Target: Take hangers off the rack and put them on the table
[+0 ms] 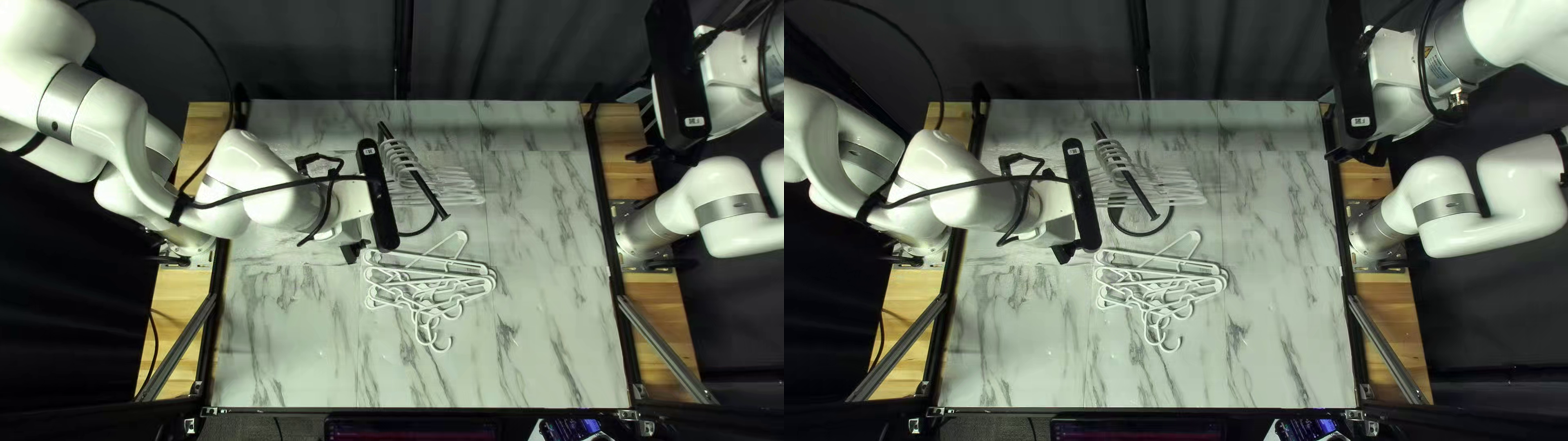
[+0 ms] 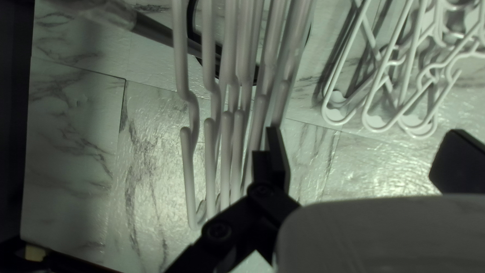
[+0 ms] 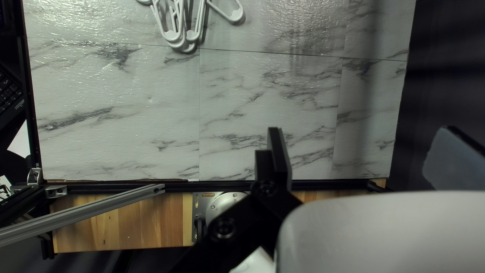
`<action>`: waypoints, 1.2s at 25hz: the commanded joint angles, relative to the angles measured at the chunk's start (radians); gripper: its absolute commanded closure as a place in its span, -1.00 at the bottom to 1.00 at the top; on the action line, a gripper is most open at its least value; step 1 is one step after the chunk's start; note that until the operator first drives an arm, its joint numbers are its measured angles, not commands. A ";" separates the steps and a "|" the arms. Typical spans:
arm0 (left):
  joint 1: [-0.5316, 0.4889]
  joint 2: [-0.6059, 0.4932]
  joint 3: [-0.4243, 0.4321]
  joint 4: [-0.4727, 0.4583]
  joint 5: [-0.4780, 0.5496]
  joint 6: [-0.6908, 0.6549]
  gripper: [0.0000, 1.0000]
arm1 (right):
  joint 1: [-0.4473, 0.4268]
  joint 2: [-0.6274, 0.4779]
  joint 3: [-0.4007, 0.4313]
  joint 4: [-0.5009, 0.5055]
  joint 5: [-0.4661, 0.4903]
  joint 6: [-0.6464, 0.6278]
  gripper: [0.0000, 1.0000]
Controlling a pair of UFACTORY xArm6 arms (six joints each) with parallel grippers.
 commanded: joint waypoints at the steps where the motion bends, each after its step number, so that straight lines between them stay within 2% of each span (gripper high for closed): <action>1: 0.000 -0.033 0.015 -0.022 0.006 0.068 -1.00 | 0.000 0.000 0.000 0.000 0.000 0.000 -1.00; 7: 0.018 -0.069 0.044 -0.042 -0.002 0.156 -1.00 | 0.000 0.000 0.000 0.000 0.000 0.000 -1.00; 14: 0.050 -0.040 0.056 -0.071 -0.053 0.220 -1.00 | 0.000 0.000 0.000 0.000 0.000 0.000 -1.00; 30: 0.053 -0.007 0.047 -0.091 -0.079 0.217 -1.00 | 0.000 0.000 0.000 0.000 0.000 0.000 -1.00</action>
